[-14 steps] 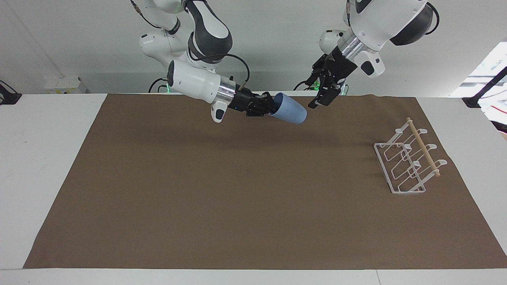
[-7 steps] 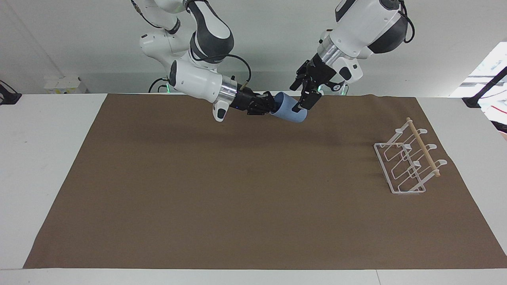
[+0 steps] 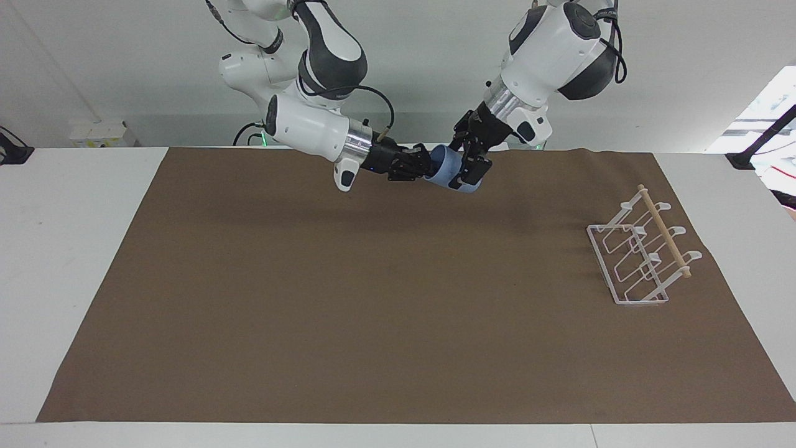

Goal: Hang cup on cup holder
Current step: 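Grasp the cup rim with the left gripper and open the right gripper, then carry the cup to the rack with the left gripper while the right withdraws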

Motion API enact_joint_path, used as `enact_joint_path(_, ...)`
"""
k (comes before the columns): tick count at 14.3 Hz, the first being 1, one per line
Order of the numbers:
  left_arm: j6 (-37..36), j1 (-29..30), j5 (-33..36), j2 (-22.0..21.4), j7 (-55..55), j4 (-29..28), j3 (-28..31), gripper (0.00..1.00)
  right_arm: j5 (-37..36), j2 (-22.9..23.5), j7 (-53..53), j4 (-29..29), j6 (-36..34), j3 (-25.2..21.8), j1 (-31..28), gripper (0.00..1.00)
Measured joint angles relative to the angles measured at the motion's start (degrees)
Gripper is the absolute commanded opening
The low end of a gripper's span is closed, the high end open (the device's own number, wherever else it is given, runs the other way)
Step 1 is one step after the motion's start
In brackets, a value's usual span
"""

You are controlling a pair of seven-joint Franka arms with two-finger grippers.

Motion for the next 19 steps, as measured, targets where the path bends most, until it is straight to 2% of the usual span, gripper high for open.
enact_joint_path(1, 0.7, -0.4, 0.0, 0.0, 0.0, -0.6, 0.0, 0.58, 0.0, 0.0, 0.0, 0.0, 0.0, 0.0, 0.0, 0.00)
enact_joint_path(2, 1.0, -0.6, 0.0, 0.0, 0.0, -1.0, 0.0, 0.25, 0.0, 0.0, 0.0, 0.0, 0.0, 0.0, 0.0, 0.00)
enact_joint_path(3, 1.2, -0.6, 0.0, 0.0, 0.0, -1.1, 0.0, 0.08, 0.0, 0.0, 0.0, -0.1, 0.0, 0.0, 0.0, 0.00)
enact_joint_path(4, 1.3, -0.6, 0.0, -0.1, 0.1, -1.1, 0.0, 0.00, 0.2, 0.0, 0.0, -0.1, 0.0, -0.1, 0.0, 0.00)
enact_joint_path(6, 1.3, -0.6, 0.0, -0.1, 0.5, -1.1, 0.0, 0.00, 0.2, -0.1, 0.1, -0.2, 0.0, -0.1, 0.0, 0.00)
enact_joint_path(7, 1.3, -0.6, 0.0, -0.1, 0.6, -1.1, 0.0, 0.00, 0.2, -0.1, 0.1, -0.2, 0.0, -0.1, 0.0, 0.08)
enact_joint_path(8, 1.4, -0.6, 0.0, -0.1, 0.7, -1.1, 0.0, 0.00, 0.2, -0.1, 0.1, -0.2, 0.0, -0.1, 0.0, 0.43)
enact_joint_path(9, 1.4, -0.6, 0.0, -0.1, 1.1, -1.1, 0.0, 0.00, 0.2, -0.1, 0.1, -0.2, 0.0, -0.1, 0.0, 0.99)
enact_joint_path(15, 1.1, -0.6, 0.0, -0.1, 2.1, -1.1, 0.0, 0.00, 0.2, -0.6, 0.8, -0.1, 0.1, -0.4, -0.5, 0.99)
enact_joint_path(17, 1.1, -0.6, 0.0, -0.1, 2.1, -1.1, 0.0, 0.00, -0.3, -0.6, 0.9, -0.2, -0.6, -0.5, -2.5, 0.99)
enact_joint_path(19, 0.8, -0.6, 0.7, 0.0, 2.5, -1.2, 0.0, 0.00, -6.3, -0.7, 1.0, -0.3, -4.3, -0.5, -6.3, 0.99)
